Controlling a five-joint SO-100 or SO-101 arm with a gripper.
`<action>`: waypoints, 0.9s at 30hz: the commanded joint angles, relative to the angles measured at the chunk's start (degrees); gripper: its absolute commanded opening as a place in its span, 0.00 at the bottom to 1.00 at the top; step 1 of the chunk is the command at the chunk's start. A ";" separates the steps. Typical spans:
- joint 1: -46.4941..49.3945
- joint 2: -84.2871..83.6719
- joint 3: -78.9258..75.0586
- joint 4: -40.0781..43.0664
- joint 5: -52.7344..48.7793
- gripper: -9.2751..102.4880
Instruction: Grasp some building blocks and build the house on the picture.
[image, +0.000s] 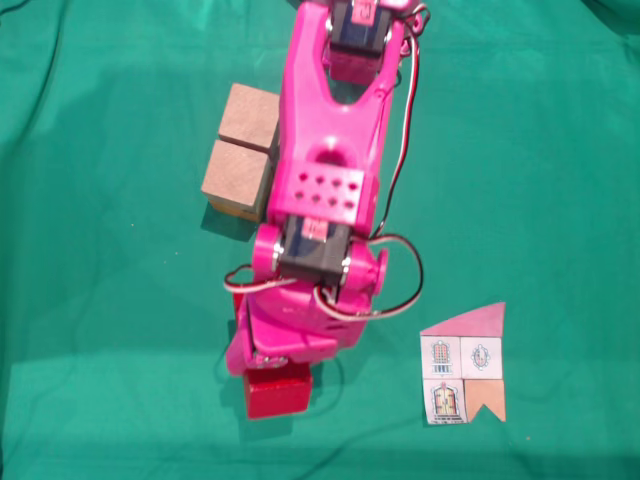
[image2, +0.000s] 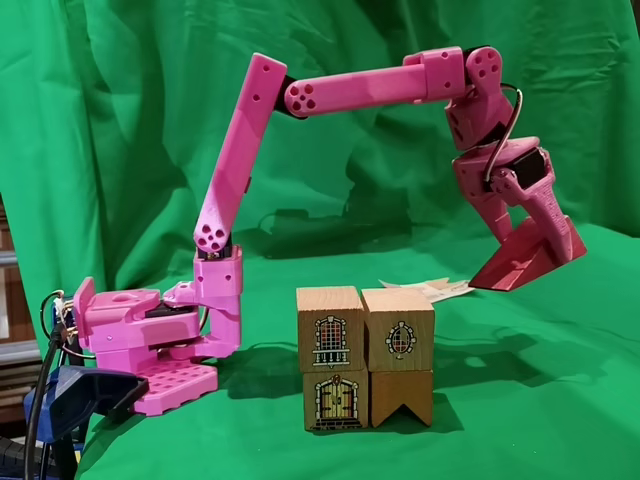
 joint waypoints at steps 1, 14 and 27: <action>-0.35 5.27 -2.90 2.90 -0.18 0.23; 0.18 14.50 -2.02 12.30 -0.44 0.23; 0.35 21.18 -1.41 22.59 -0.62 0.23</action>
